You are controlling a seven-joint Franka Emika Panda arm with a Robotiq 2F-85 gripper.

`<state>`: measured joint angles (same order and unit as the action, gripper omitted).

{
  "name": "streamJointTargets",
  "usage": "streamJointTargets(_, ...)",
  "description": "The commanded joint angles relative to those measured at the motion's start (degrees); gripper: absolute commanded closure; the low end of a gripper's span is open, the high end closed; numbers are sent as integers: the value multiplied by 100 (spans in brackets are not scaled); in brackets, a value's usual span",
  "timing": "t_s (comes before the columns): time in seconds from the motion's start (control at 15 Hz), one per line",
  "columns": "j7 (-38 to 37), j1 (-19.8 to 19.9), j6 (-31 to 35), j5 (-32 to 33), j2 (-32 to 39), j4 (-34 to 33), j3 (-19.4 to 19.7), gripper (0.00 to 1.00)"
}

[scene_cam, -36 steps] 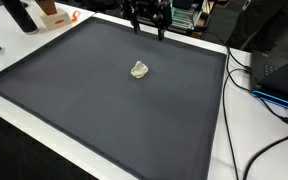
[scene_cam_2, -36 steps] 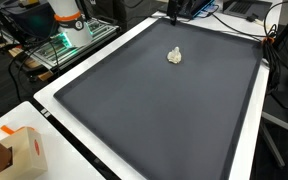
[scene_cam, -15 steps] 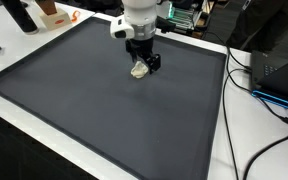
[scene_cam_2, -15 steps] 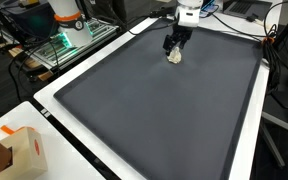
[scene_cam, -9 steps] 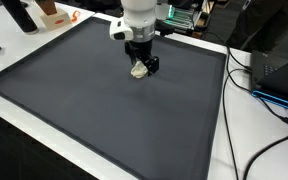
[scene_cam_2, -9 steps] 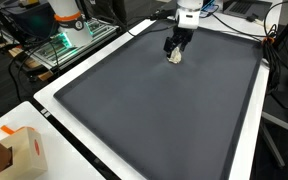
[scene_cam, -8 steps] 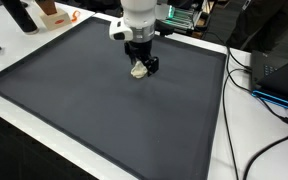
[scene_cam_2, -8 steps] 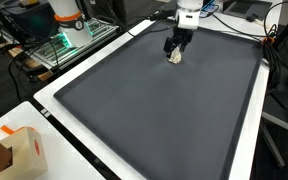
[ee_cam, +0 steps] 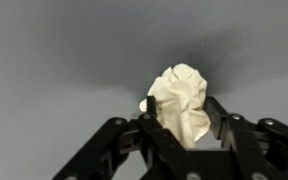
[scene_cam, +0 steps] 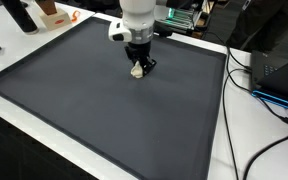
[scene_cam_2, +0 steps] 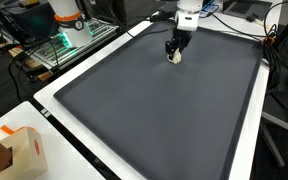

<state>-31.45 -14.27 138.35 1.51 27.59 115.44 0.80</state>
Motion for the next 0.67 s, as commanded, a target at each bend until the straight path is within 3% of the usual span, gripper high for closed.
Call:
streamJointTargets(0.0,-185,-109,107,168,79,-30,103,79)
streamJointTargets(0.2,-176,-106,90,178,76,-60,104,99)
streamJointTargets(0.6,-414,-200,50,380,76,-112,177,96)
